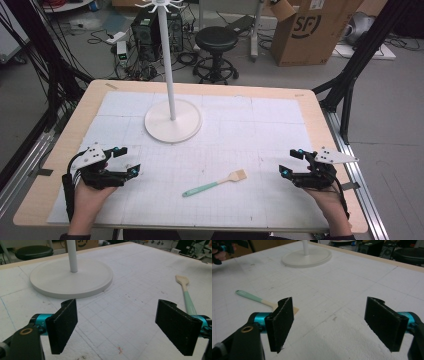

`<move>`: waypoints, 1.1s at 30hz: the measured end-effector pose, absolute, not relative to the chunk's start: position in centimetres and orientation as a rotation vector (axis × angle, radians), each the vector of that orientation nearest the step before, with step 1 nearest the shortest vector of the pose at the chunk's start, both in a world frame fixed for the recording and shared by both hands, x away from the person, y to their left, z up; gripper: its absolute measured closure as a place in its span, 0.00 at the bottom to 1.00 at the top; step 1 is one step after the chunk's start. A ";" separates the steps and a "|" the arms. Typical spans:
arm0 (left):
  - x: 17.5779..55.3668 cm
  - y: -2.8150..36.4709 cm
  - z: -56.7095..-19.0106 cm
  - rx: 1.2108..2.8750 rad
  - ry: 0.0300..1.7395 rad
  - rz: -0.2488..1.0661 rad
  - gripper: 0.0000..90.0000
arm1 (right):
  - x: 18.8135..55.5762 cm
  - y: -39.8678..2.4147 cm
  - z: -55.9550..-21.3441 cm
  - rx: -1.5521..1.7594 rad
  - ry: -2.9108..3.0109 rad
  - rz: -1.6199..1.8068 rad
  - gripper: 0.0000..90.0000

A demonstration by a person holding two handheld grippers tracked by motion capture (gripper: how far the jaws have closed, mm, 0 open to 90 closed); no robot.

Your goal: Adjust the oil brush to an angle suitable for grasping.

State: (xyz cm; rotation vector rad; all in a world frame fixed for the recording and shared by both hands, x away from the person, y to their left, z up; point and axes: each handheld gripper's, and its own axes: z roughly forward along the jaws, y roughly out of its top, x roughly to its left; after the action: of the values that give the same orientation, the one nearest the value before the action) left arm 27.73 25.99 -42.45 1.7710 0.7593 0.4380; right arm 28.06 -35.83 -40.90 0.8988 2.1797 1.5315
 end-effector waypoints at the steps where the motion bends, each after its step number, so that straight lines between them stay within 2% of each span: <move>1: 27.7 26.0 -42.4 1.770 0.760 0.438 0.21 | 28.0 -35.7 -40.9 0.893 2.183 1.530 0.27; 3: 27.7 26.1 -42.4 1.765 0.760 0.436 0.21 | 27.9 -35.4 -40.7 0.867 2.182 1.540 0.33; 4: 27.7 26.1 -42.4 1.765 0.760 0.436 0.21 | 27.9 -35.4 -40.7 0.867 2.182 1.540 0.33; 5: 27.7 26.1 -42.4 1.766 0.761 0.438 0.21 | 27.9 -35.0 -40.6 0.845 2.185 1.568 0.40; 6: 27.8 26.2 -42.4 1.765 0.763 0.440 0.21 | 27.9 -35.0 -40.6 0.845 2.185 1.568 0.40; 7: 27.8 26.3 -42.5 1.759 0.770 0.438 0.21 | 27.8 -34.5 -40.5 0.826 2.188 1.568 0.45; 10: 27.8 26.5 -42.5 1.756 0.774 0.440 0.21 | 27.7 -33.9 -40.6 0.804 2.197 1.564 0.51; 18: 27.8 26.6 -42.7 1.758 0.785 0.436 0.21 | 27.5 -30.6 -41.1 0.694 2.290 1.538 0.76; 26: 27.7 26.6 -42.8 1.762 0.789 0.434 0.21 | 27.4 -26.3 -41.9 0.562 2.419 1.545 0.95; 33: 27.4 26.6 -42.8 1.768 0.782 0.432 0.21 | 27.6 -23.2 -42.6 0.497 2.518 1.541 0.99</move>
State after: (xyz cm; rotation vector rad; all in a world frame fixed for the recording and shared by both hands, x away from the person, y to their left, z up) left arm 27.40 26.58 -42.82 1.7676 0.7820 0.4319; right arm 27.61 -23.22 -42.65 0.4974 2.5183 1.5408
